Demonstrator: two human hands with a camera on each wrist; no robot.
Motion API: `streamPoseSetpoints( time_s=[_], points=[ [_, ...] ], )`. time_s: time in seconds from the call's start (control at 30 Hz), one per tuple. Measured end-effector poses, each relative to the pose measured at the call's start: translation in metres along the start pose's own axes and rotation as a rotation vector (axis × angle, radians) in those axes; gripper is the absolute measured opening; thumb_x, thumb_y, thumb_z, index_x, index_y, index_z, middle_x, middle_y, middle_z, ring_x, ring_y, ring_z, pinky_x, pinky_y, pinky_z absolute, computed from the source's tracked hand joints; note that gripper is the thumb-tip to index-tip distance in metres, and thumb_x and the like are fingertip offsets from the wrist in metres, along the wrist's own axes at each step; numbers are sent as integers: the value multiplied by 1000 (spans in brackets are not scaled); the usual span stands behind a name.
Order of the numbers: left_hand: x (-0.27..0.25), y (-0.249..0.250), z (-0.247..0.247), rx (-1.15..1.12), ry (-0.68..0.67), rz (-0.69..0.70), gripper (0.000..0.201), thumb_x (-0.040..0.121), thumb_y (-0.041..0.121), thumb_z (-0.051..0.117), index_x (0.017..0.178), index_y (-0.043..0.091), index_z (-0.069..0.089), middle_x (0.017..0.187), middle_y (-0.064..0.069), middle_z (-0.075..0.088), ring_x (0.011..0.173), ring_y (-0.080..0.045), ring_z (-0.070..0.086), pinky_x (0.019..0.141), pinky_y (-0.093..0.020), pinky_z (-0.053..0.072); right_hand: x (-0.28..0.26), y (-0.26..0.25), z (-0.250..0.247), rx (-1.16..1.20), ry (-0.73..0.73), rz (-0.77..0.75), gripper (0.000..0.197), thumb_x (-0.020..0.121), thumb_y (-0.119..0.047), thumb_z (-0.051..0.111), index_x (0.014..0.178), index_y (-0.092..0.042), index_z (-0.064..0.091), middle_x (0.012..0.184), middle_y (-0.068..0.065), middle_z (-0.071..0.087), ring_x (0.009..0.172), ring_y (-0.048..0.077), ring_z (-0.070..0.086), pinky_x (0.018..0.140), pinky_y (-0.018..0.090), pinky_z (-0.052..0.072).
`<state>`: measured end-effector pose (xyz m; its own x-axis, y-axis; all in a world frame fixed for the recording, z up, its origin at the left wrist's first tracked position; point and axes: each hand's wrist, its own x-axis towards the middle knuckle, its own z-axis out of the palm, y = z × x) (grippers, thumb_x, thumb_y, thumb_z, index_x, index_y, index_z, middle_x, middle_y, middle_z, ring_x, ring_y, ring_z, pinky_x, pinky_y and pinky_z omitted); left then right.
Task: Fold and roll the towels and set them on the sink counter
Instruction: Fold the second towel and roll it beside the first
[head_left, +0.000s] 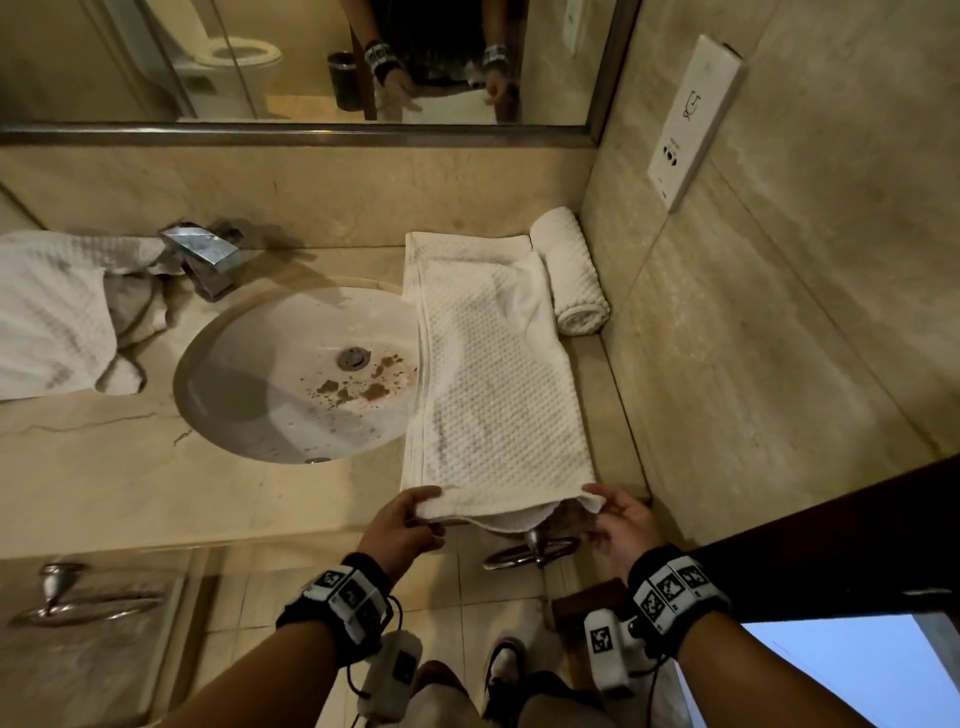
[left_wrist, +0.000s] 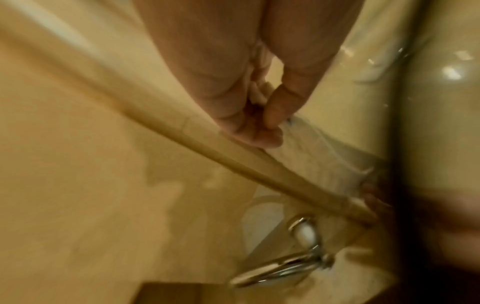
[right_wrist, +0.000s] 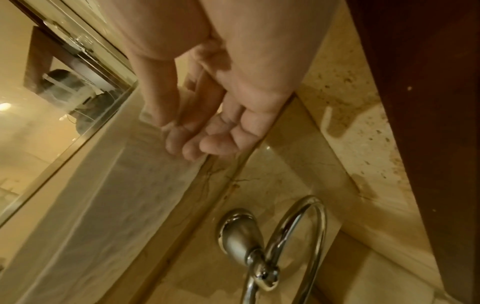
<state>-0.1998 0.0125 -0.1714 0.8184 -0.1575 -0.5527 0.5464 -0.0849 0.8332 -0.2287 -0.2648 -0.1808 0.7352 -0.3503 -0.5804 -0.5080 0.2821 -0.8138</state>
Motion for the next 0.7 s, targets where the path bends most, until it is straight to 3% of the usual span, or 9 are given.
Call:
streamPoseSetpoints(
  time_s=[0.1, 0.17, 0.23, 0.3, 0.37, 0.4, 0.5, 0.6, 0.7],
  points=[
    [3, 6, -3, 432, -10, 101, 45, 77, -15, 59, 103, 22, 59, 94, -6, 62, 79, -21, 64, 78, -32, 57, 4, -3, -1, -63, 7, -10, 11, 87, 1, 63, 90, -10, 65, 78, 11, 70, 56, 11, 65, 46, 21, 46],
    [8, 10, -3, 596, 52, 161, 41, 77, -10, 62, 109, 16, 63, 98, -5, 63, 80, -21, 65, 79, -33, 56, 5, -6, -1, -174, 42, -16, 3, 88, -11, 66, 85, -10, 65, 67, 8, 66, 48, 10, 58, 45, 21, 42],
    [14, 14, -3, 672, 109, 218, 33, 79, -5, 61, 108, 10, 66, 101, -11, 66, 86, -28, 65, 80, -35, 54, 10, -6, 2, -238, 79, 4, 8, 88, -17, 67, 83, -11, 64, 56, 4, 60, 43, 10, 52, 41, 21, 39],
    [18, 18, 0, 783, 182, 257, 14, 88, 11, 59, 100, 8, 67, 100, -14, 68, 92, -31, 62, 78, -32, 46, 15, -9, 7, -296, 126, 23, 13, 88, -22, 67, 78, -14, 62, 56, 4, 58, 46, 13, 51, 40, 23, 42],
    [21, 21, 4, 915, 251, 201, 31, 96, 35, 49, 88, 8, 62, 94, -14, 64, 91, -32, 59, 72, -32, 39, 18, -15, 16, -438, 169, 26, 21, 87, -32, 67, 75, -16, 60, 68, 8, 64, 63, 24, 60, 59, 33, 54],
    [24, 23, 6, 955, 281, 158, 41, 96, 43, 44, 87, 7, 61, 93, -14, 62, 90, -32, 58, 72, -33, 39, 18, -18, 19, -527, 185, 20, 24, 87, -35, 65, 75, -15, 59, 74, 9, 64, 71, 28, 61, 68, 36, 54],
    [32, 22, 9, 1111, 307, 98, 40, 95, 45, 42, 102, 11, 62, 102, -12, 58, 96, -31, 54, 80, -35, 45, 16, -30, 25, -709, 196, 33, 29, 89, -35, 62, 77, -10, 54, 68, 4, 56, 65, 23, 52, 66, 28, 40],
    [37, 20, 9, 1150, 422, 274, 34, 78, 30, 69, 105, 15, 57, 104, -11, 54, 94, -32, 51, 80, -41, 48, 19, -36, 26, -794, 213, 59, 30, 87, -37, 64, 76, -11, 54, 72, 7, 58, 64, 24, 53, 64, 28, 40],
    [34, 12, 16, 1441, 251, 703, 45, 52, 17, 83, 89, 21, 59, 87, -5, 57, 75, -26, 54, 65, -37, 49, 24, -42, 28, -830, 192, 76, 28, 87, -36, 63, 82, -9, 55, 82, 11, 61, 71, 27, 56, 65, 29, 40]
  ],
)
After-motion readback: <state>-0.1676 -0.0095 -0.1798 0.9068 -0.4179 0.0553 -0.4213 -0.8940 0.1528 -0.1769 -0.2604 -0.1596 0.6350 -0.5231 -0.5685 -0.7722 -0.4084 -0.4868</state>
